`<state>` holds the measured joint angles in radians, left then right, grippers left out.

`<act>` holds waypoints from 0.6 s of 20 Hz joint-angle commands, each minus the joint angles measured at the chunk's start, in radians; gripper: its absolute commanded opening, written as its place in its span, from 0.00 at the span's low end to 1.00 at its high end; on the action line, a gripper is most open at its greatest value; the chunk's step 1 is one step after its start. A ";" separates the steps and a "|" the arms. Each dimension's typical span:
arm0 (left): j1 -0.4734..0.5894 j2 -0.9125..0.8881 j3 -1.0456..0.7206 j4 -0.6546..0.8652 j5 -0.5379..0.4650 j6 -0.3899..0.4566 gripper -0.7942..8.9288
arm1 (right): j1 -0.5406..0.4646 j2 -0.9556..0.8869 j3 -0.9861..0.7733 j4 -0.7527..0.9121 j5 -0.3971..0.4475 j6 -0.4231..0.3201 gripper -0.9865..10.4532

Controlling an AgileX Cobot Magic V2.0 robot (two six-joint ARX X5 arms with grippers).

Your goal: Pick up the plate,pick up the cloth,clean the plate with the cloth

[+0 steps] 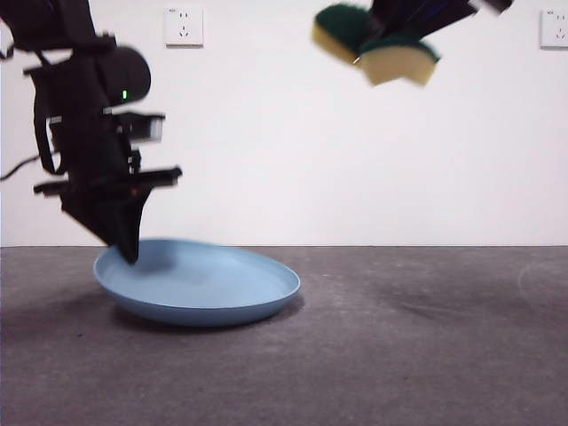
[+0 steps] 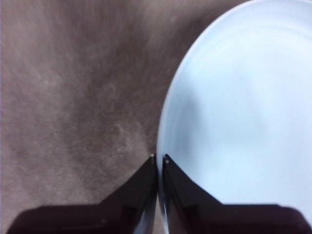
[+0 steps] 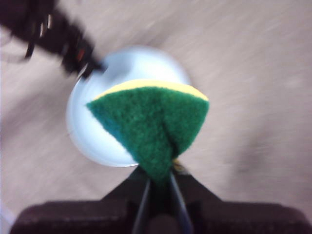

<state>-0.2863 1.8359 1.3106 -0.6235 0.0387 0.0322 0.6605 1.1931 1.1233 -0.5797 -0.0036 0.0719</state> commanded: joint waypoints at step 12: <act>-0.007 -0.029 0.000 -0.037 -0.006 -0.012 0.55 | -0.087 0.058 -0.009 0.056 0.214 0.055 0.07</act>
<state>-0.2874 1.8194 1.3178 -0.6617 0.0296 0.0257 0.5720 1.2476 1.1236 -0.5228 0.2092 0.0994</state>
